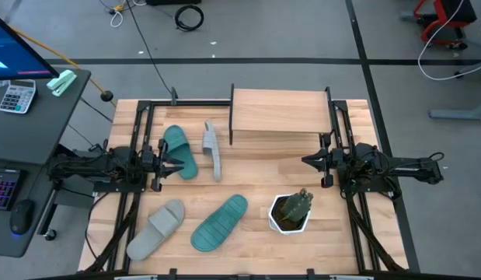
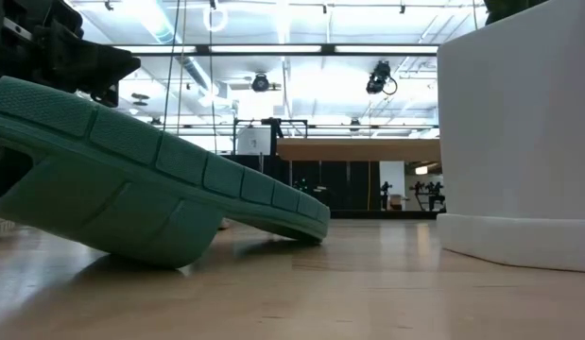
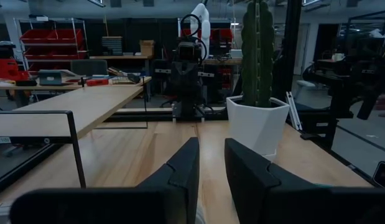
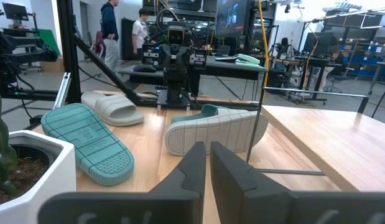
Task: Pick and place slides into the shelf
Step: Put the top green slides on the shelf
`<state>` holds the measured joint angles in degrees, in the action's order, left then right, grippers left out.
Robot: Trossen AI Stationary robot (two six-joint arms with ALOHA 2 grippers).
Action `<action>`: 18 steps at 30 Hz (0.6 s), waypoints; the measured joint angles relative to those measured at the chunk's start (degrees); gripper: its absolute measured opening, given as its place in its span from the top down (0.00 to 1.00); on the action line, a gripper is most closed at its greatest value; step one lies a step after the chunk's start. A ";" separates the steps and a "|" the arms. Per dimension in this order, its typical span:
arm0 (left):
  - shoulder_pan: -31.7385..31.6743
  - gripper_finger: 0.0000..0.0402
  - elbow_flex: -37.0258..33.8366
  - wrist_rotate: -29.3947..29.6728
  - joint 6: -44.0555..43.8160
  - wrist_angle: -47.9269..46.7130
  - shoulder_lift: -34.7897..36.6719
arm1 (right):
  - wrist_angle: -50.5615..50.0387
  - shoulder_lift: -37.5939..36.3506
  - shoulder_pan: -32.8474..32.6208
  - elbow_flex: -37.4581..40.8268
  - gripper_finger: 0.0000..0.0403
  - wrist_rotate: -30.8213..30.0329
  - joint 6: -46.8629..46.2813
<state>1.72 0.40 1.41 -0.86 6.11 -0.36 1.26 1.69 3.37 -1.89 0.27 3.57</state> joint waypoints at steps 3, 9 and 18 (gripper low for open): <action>0.01 0.79 0.00 0.00 0.00 0.01 0.01 | 0.01 0.00 0.01 0.00 0.93 0.00 0.00; 0.02 0.78 -0.02 0.00 0.02 0.00 0.00 | 0.01 0.00 0.00 0.00 0.93 -0.01 0.00; 0.02 0.81 0.00 -0.02 0.02 0.02 0.00 | 0.01 0.01 0.01 0.00 0.93 -0.02 0.00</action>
<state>1.74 0.40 1.39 -0.84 6.13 -0.36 1.27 1.69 3.38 -1.89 0.25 3.57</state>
